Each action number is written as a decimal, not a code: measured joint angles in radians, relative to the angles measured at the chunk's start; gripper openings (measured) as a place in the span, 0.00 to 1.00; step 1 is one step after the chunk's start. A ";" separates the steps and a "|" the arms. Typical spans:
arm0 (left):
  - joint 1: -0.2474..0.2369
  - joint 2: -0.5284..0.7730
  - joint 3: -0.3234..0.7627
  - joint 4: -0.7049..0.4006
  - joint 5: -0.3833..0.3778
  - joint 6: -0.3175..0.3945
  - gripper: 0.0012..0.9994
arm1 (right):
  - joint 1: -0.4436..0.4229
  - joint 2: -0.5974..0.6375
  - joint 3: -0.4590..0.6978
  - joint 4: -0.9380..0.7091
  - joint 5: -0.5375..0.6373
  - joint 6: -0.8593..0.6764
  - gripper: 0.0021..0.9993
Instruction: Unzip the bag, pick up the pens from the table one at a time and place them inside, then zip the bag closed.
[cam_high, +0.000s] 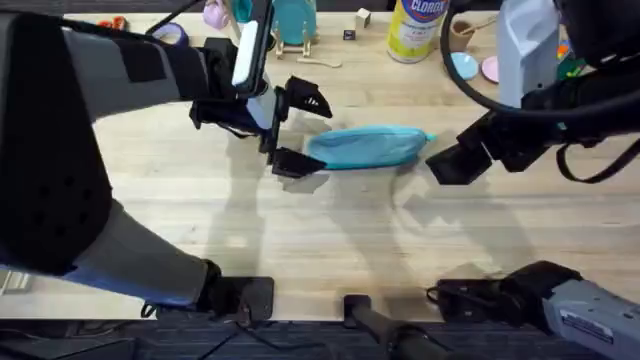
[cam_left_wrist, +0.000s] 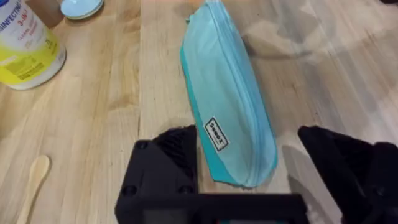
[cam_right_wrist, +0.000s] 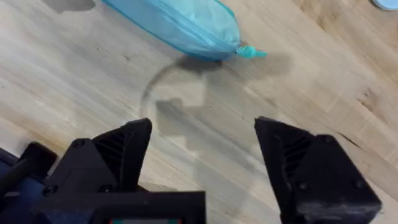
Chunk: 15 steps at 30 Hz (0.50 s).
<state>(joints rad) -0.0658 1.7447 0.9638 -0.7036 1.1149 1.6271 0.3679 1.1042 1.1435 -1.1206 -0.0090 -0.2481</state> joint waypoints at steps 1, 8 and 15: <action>0.000 0.000 0.000 0.001 0.000 0.000 0.99 | 0.000 0.000 0.000 0.000 0.000 0.000 1.00; 0.000 0.000 0.000 0.001 0.000 0.000 0.99 | 0.000 0.000 0.000 0.000 0.000 0.000 1.00; 0.000 0.000 0.000 -0.002 0.000 0.000 1.00 | 0.000 0.000 0.000 0.000 0.000 0.000 1.00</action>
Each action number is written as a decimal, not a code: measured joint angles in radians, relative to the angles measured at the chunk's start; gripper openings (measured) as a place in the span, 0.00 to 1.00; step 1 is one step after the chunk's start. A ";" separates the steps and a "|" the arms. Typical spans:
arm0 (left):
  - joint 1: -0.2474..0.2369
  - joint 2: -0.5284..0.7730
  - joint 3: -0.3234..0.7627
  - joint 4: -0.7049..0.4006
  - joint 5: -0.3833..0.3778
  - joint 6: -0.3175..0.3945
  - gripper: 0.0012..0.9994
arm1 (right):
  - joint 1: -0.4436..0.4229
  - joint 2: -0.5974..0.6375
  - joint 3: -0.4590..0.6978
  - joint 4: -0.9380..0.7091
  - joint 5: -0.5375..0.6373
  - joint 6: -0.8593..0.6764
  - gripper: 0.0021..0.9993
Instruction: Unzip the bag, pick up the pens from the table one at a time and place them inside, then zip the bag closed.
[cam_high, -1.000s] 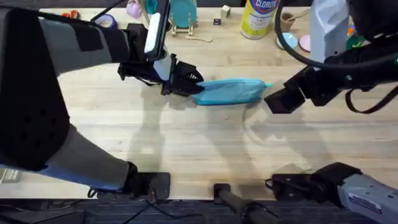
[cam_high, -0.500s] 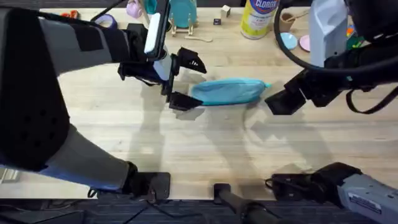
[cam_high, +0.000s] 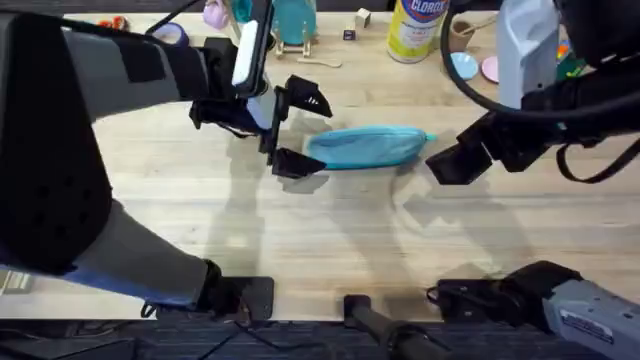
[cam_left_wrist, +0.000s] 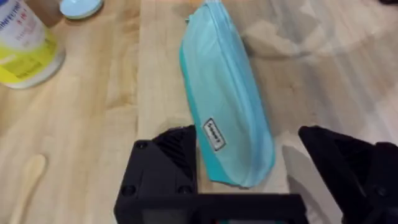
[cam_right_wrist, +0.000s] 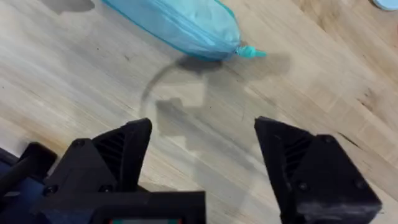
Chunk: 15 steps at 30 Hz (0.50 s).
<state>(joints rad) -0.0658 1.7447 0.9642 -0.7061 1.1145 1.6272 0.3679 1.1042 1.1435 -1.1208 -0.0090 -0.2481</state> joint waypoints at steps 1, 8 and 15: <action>0.000 0.000 0.001 -0.016 -0.001 -0.001 1.00 | 0.000 0.000 0.000 0.000 0.000 0.000 1.00; 0.000 -0.121 0.012 -0.109 -0.078 -0.085 1.00 | 0.000 0.000 0.000 0.000 0.000 0.000 1.00; 0.000 -0.321 0.021 -0.110 -0.153 -0.373 1.00 | 0.000 0.000 0.000 0.000 0.000 0.000 1.00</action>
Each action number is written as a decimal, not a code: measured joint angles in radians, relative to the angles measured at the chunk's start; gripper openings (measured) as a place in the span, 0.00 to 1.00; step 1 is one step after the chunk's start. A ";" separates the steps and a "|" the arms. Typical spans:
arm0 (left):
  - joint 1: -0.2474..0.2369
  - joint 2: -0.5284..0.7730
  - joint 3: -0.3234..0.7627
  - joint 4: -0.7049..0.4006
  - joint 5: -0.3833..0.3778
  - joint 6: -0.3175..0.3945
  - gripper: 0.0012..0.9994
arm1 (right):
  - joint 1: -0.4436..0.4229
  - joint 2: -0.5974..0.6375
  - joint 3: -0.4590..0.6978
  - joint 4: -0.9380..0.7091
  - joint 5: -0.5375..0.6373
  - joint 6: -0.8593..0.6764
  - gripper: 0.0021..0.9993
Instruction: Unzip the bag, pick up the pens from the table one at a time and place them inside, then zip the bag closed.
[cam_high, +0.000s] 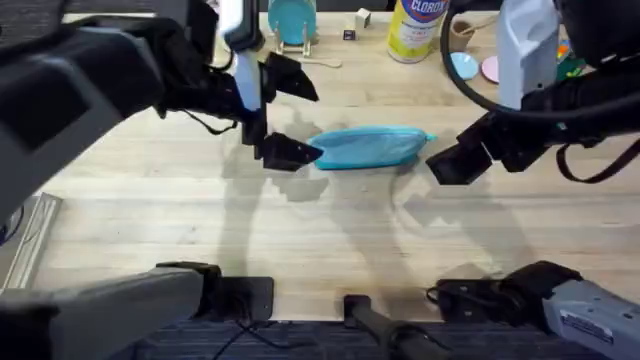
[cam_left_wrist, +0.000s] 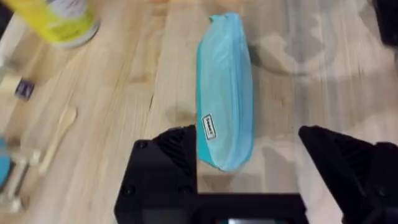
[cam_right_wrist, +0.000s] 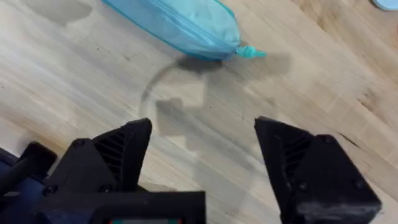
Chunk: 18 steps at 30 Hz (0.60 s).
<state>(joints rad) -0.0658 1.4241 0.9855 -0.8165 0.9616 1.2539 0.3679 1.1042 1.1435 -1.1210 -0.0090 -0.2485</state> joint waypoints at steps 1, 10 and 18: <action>0.000 -0.026 0.000 0.000 -0.015 -0.056 1.00 | 0.000 0.000 0.000 0.000 0.000 0.000 1.00; 0.000 -0.249 0.000 -0.015 -0.182 -0.597 1.00 | 0.000 0.000 0.000 0.021 0.000 0.000 1.00; 0.000 -0.468 0.000 -0.091 -0.342 -0.843 1.00 | 0.000 0.000 0.000 0.027 0.000 0.000 1.00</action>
<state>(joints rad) -0.0658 0.9564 0.9855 -0.9076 0.6198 0.4108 0.3679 1.1042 1.1435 -1.0935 -0.0090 -0.2485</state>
